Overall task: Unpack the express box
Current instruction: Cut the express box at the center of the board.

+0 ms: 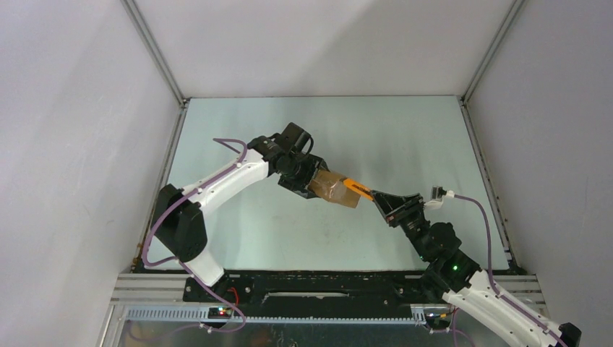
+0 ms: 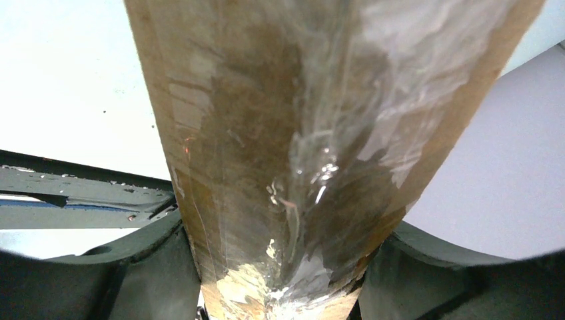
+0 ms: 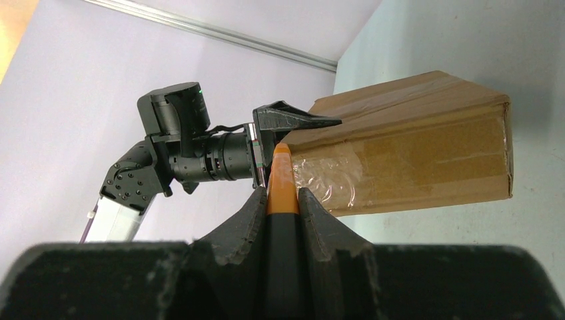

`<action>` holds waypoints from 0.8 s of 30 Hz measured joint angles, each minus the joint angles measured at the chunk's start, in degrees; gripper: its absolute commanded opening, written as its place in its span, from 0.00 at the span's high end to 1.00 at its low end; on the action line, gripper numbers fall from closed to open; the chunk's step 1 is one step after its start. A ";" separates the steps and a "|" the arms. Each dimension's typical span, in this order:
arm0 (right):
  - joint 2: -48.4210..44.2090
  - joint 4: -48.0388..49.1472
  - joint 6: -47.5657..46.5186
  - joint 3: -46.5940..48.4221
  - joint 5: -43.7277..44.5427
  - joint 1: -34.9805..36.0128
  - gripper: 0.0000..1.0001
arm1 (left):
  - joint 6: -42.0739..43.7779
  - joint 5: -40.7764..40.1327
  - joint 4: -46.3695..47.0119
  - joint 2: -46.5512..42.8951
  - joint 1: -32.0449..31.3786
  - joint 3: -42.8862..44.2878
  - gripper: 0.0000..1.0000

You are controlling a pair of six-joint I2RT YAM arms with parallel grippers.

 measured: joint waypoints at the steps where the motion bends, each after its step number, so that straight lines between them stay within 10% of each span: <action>1: 0.22 0.26 0.00 -0.02 -0.02 -0.04 1.00 | -0.02 0.00 -0.02 0.00 0.00 0.00 0.68; 24: 0.17 -0.15 0.04 -0.15 -0.92 -0.20 1.00 | -0.46 -0.33 0.00 -0.35 -0.04 -0.35 0.69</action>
